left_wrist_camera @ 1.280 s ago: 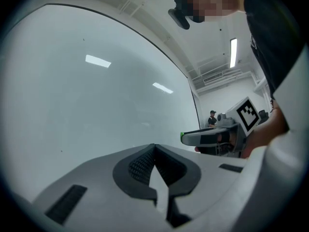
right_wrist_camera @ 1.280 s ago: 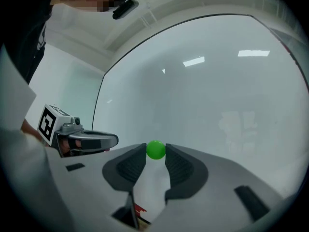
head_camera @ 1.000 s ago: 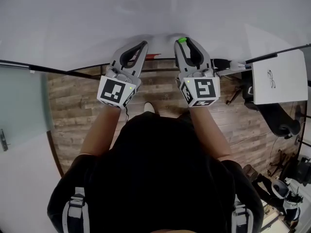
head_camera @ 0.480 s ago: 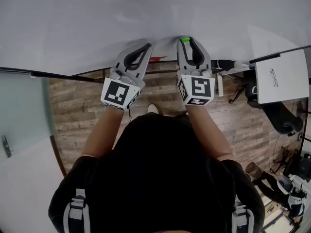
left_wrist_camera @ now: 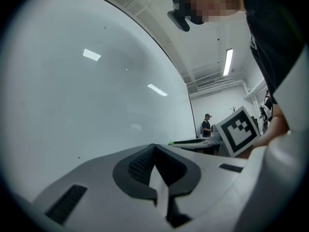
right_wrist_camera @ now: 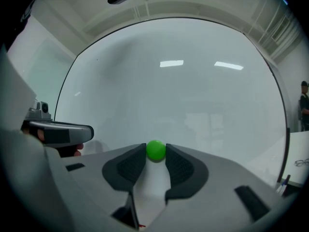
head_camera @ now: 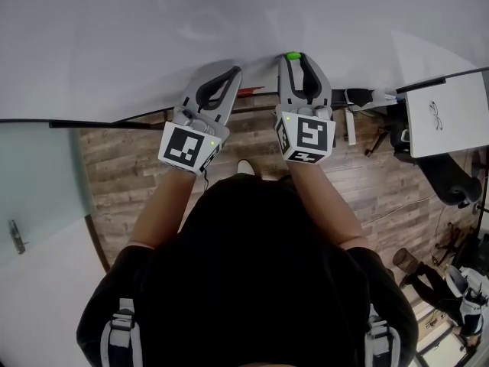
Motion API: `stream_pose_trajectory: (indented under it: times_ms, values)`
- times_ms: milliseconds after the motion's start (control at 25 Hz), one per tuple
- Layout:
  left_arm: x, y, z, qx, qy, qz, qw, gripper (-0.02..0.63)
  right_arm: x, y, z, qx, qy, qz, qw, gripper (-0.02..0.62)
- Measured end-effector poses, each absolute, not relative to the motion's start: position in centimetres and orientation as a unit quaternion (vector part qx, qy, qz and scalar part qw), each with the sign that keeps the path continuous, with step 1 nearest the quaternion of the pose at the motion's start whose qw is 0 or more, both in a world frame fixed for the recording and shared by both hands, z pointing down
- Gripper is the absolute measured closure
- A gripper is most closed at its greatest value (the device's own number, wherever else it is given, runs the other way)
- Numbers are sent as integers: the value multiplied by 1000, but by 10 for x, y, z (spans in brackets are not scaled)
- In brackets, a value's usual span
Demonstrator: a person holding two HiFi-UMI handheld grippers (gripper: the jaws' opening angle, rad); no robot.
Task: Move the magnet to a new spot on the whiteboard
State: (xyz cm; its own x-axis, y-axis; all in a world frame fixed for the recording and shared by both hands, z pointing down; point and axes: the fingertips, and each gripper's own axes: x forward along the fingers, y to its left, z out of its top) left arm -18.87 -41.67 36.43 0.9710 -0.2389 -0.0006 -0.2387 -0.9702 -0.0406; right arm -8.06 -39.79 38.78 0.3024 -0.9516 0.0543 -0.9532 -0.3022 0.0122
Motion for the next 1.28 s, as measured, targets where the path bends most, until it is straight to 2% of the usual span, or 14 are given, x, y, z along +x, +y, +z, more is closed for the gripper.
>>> stream_pose_trajectory:
  times_ms: [400,680,920,1040,1280]
  values:
    - [-189,-415,366,-993,119,-7,14,604,-82,-392,384,799,-600,21,11,423]
    - [-193,-400,354,-990,141,1,19,604,-90,-366,378,760,-650,17,13,414]
    - [-193,-371,351,-987,160,-3,19,604,-93,-334,372,717,-696,20,31,436]
    - [-187,-352,352,-986,168,-3,19,604,-91,-312,366,694,-720,11,20,474]
    - [-182,-307,351,-985,173,-1,14,603,-93,-265,355,660,-751,-10,4,496]
